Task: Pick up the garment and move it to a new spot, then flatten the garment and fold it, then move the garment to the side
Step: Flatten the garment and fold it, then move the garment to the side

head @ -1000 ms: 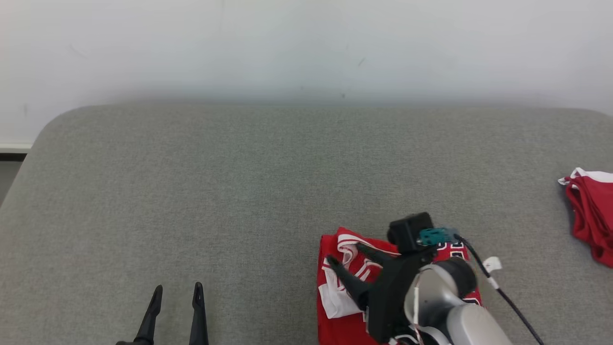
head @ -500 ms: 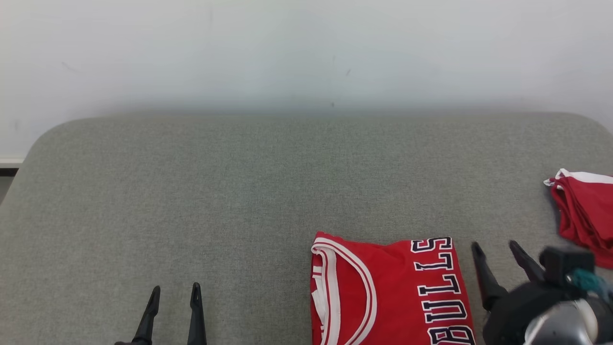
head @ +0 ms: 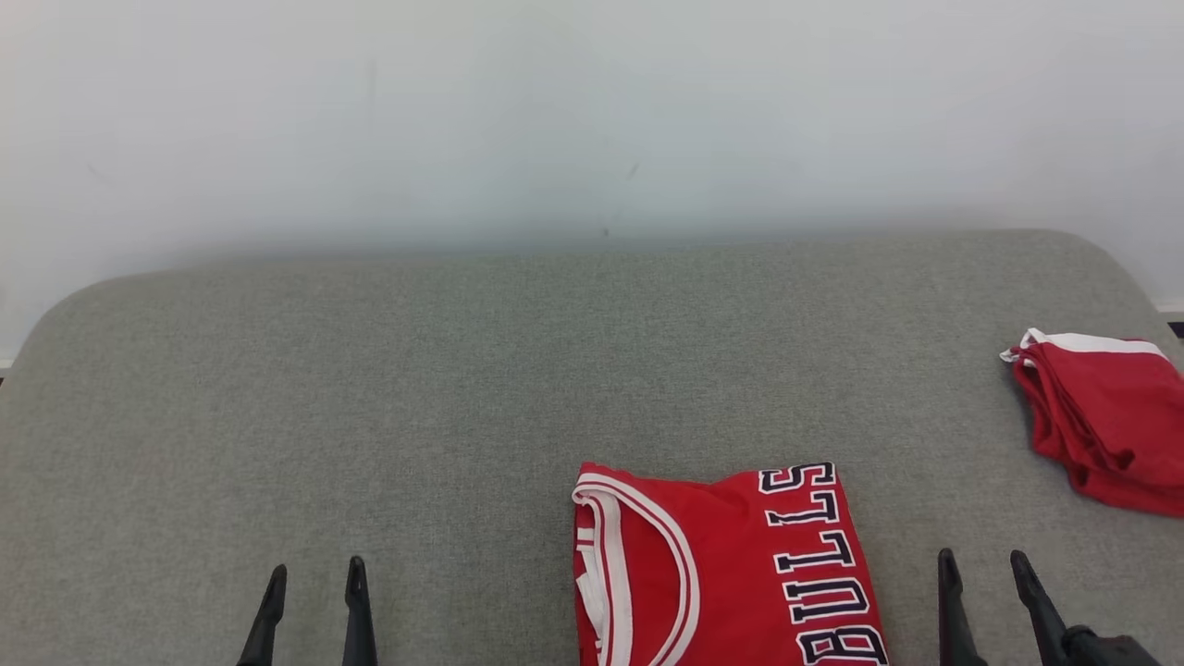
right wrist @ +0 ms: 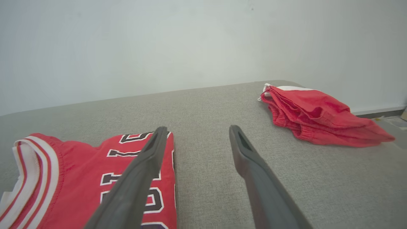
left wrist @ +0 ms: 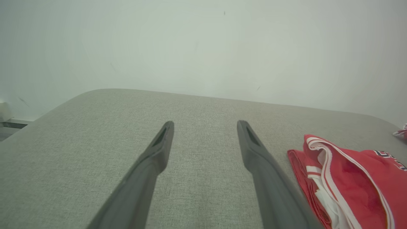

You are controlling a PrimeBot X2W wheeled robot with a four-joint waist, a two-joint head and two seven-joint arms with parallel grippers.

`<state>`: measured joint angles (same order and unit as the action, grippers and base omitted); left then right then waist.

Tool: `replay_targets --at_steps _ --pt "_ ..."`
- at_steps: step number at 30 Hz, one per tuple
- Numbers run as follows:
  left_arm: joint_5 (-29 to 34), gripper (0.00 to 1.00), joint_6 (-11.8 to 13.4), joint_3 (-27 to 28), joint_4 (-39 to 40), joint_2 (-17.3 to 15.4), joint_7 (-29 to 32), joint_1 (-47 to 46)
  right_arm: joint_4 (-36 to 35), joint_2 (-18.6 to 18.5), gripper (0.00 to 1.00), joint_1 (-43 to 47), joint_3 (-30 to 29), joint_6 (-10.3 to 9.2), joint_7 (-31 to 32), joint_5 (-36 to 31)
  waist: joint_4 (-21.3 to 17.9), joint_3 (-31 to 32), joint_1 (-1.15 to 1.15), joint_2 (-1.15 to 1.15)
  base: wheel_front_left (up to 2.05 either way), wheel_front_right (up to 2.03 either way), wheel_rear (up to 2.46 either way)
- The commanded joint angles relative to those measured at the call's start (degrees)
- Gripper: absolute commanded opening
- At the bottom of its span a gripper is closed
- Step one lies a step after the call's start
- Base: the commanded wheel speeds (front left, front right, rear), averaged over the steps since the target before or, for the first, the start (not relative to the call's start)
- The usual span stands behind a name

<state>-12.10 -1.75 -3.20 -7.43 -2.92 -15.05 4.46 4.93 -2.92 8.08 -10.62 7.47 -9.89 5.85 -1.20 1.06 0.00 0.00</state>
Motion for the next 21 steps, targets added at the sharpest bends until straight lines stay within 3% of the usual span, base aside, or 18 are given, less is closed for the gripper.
replay_targets --at_steps 1,7,21 --pt "0.5 1.00 0.2 0.2 0.2 0.1 -0.1 0.6 0.5 0.1 1.00 0.5 0.3 0.04 -0.7 -0.4 -0.7 0.5 0.00 0.00 0.00 0.00 0.00" --pt "0.8 1.00 0.6 1.5 0.9 0.1 -0.1 1.0 3.5 0.1 1.00 -0.6 3.1 0.03 -4.5 -3.2 -2.3 1.4 0.00 0.00 0.00 0.00 0.00" --pt "3.7 1.00 0.4 4.2 2.6 0.1 -0.1 3.6 2.5 -0.8 1.00 -2.8 7.7 0.04 -5.2 -2.7 -3.2 1.9 0.00 0.00 0.00 0.00 0.00"
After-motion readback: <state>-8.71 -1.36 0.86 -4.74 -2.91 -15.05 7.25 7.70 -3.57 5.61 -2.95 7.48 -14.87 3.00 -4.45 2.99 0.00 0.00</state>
